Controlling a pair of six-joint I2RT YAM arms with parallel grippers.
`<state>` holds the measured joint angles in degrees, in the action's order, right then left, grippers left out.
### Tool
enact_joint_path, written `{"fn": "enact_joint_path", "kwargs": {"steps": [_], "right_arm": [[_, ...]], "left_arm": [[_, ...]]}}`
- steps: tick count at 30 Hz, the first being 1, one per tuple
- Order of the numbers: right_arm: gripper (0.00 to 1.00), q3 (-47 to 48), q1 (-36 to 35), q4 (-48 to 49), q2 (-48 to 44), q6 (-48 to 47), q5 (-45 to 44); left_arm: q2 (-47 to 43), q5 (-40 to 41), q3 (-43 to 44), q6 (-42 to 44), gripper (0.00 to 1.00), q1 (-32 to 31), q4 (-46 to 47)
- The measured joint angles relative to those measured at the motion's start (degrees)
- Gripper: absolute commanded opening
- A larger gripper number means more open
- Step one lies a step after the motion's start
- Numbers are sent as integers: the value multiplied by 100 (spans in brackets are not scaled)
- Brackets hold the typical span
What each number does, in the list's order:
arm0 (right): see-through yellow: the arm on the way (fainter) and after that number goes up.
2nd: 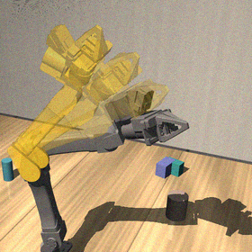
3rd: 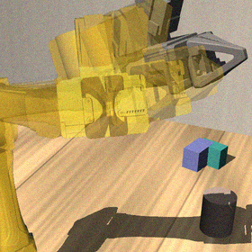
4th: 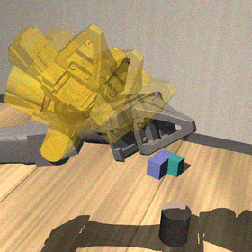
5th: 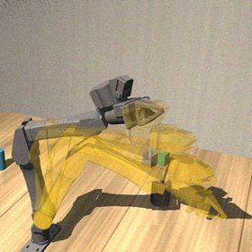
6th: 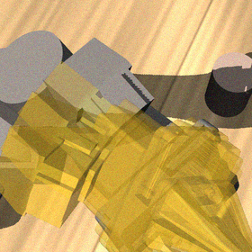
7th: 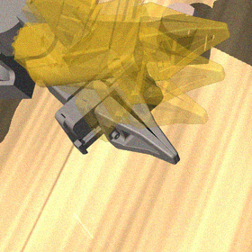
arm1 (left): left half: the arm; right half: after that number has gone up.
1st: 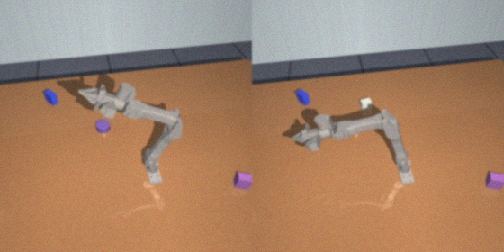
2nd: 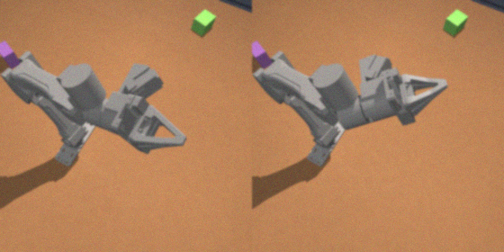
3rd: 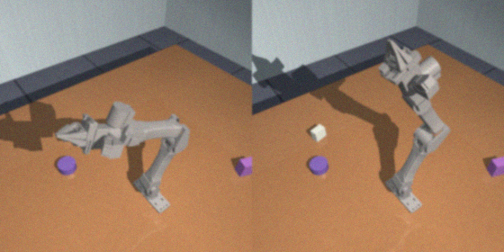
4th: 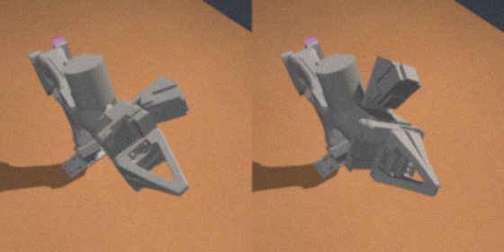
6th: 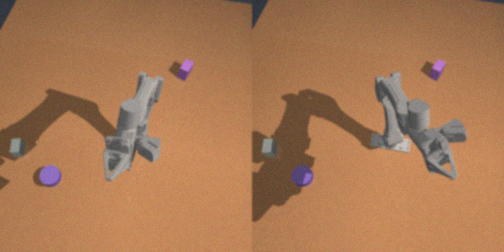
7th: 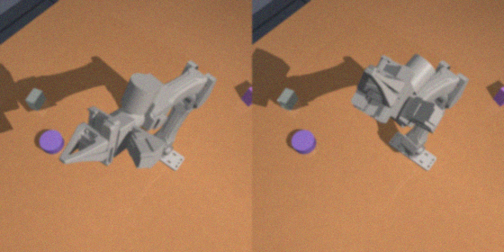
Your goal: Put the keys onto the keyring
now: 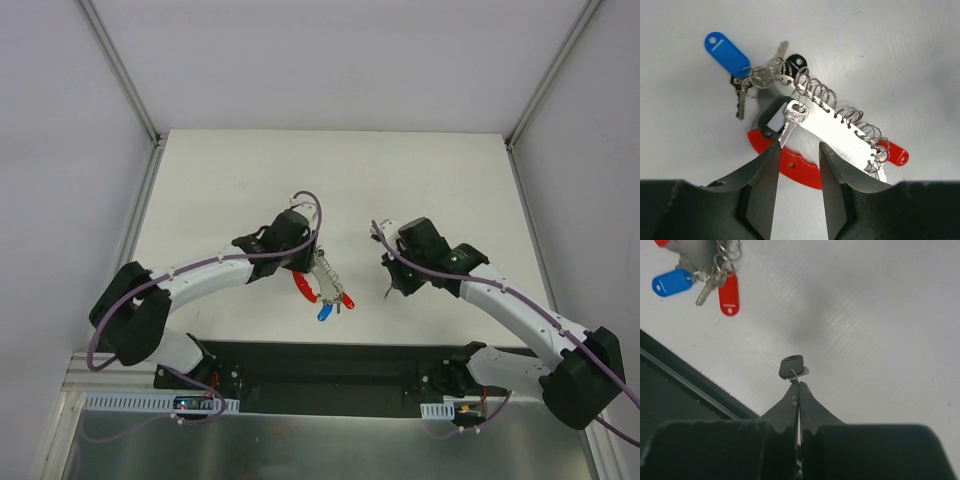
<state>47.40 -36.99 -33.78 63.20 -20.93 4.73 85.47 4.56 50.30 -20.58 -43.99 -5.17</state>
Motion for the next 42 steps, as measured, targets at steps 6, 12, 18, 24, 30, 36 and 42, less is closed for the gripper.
{"fn": "enact_joint_path", "kwargs": {"steps": [6,12,18,24,30,36,42], "right_arm": [[1,251,0,-881,387,660,-72],[1,717,17,-1379,1169,1123,-409],[1,1279,111,-1333,2138,1196,-883],[1,1681,166,-970,3071,1191,-1178],[1,1703,168,-404,3593,1191,-1368],[2,1626,166,275,3670,1191,-1484],[1,1351,170,837,3668,1191,-1484]], "left_arm": [[-1338,142,-640,9,62,402,37],[-2662,376,-1231,166,88,782,24],[-3707,621,-1593,365,97,960,-15],[-4323,796,-1873,542,98,977,-162],[-4603,1003,-1969,815,99,997,-356],[-4649,1102,-1971,984,99,997,-487],[-4638,1104,-1971,1117,99,997,-505]]}}
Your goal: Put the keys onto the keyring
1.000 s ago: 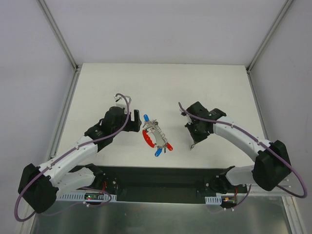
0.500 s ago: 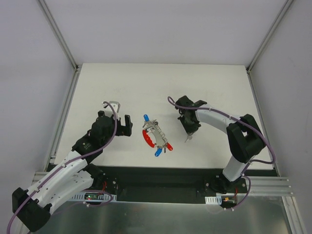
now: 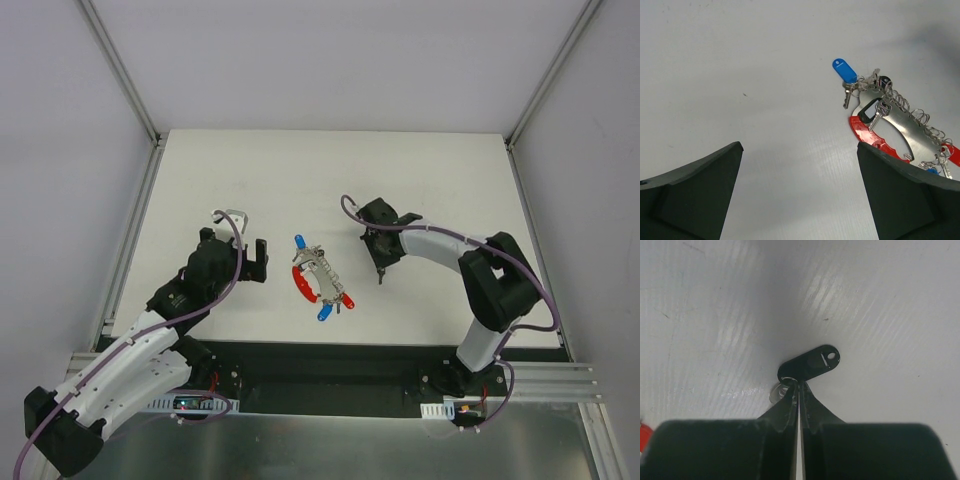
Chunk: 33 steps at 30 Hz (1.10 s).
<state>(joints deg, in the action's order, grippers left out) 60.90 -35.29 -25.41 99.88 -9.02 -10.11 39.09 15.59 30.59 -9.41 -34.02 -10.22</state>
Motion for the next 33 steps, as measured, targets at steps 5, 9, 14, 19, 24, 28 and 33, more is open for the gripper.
{"fn": "enact_joint_path", "kwargs": {"steps": [5,9,14,19,24,28,33], "right_arm": [[4,-203,2,343,-129,0,0],[13,-387,2,525,-284,2,15],[25,-511,2,540,-461,-2,72],[33,-531,2,520,-883,-17,192],[34,-529,2,737,-1244,-90,686],[34,-437,-118,1027,-1134,-221,1270],[34,-94,-501,1475,-553,-367,1733]], "left_arm": [[83,0,0,4,99,0,-7],[127,0,0,7,99,0,-15],[192,-4,0,4,99,0,-22],[275,-13,0,4,99,0,-35],[356,-107,0,-2,99,0,-39],[365,-195,0,-9,99,0,-39],[315,-306,0,-7,99,0,-48]]}}
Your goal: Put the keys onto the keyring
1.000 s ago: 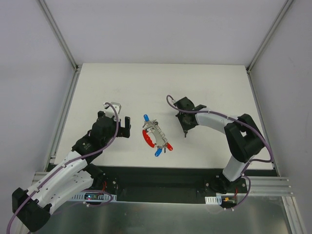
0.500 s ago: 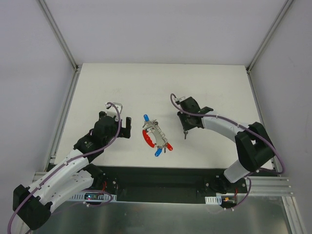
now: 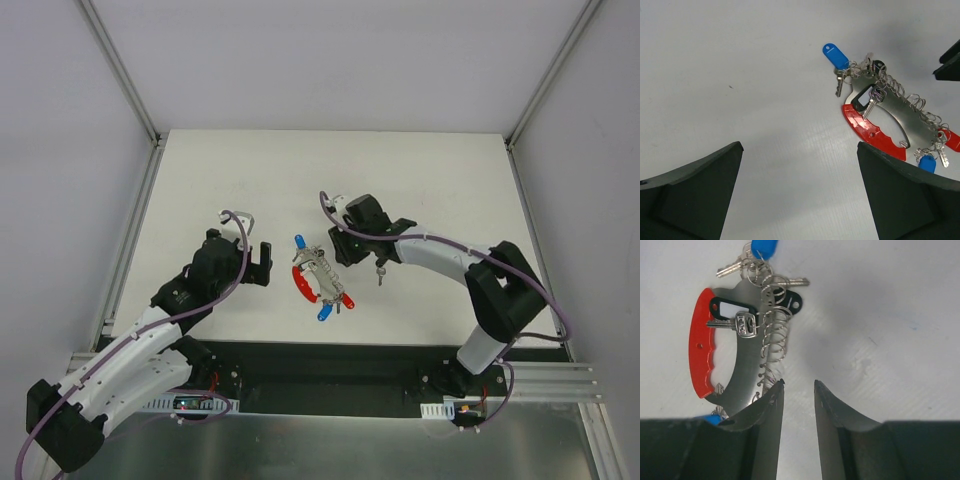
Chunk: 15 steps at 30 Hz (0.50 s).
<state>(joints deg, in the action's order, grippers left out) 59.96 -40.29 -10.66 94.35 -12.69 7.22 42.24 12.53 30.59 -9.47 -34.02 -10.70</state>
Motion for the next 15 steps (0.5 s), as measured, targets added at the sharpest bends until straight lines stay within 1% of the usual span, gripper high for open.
{"fn": "enact_joint_path", "kwargs": {"steps": [5,10,15], "right_arm": [[34,68,-87,393,479,0,295],[34,118,-105,592,857,-52,516],[34,122,-127,728,1027,-109,656]], "left_arm": [[-118,-170,0,9,99,0,-7],[-140,-223,0,48,99,0,-13],[-136,-310,0,146,99,0,-15]]}}
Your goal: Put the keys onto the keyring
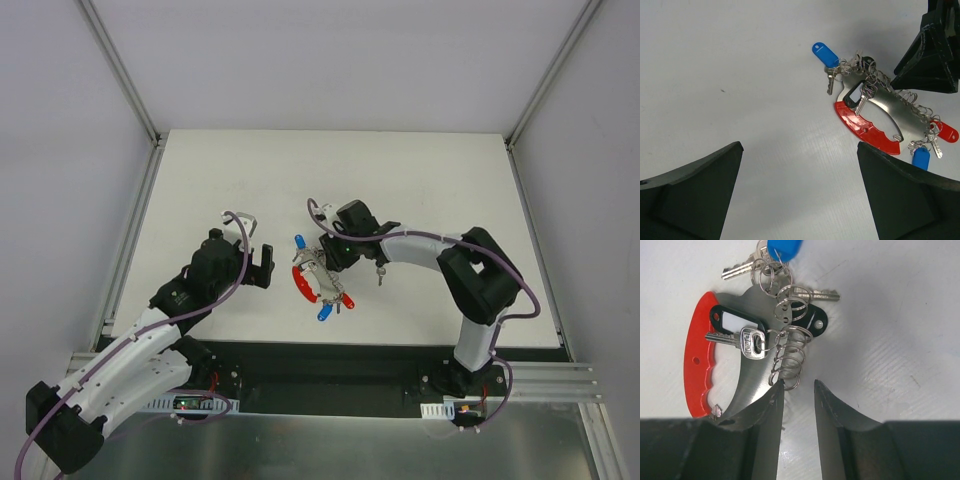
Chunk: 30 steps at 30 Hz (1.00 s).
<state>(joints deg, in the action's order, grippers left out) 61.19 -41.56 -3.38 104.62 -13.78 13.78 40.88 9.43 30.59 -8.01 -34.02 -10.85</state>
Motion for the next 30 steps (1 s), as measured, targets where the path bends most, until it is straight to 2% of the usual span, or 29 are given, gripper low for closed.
{"fn": "enact_joint_path", "kwargs": {"steps": [12,18,23,26,30], "right_arm": [[31,157,-20,125,192,-221,195],[27,164,-66,94,197,-428,168],[24,192,-212,35,197,-634,-63],[19,216,-352,7,197,-721,-291],[19,219,-570,4,197,-804,-730]], "left_arm": [[118,-22,0,103,99,0,0],[144,-24,0,120,99,0,2],[166,-24,0,120,99,0,4],[190,-24,0,120,99,0,7],[184,-13,0,120,99,0,7]]}}
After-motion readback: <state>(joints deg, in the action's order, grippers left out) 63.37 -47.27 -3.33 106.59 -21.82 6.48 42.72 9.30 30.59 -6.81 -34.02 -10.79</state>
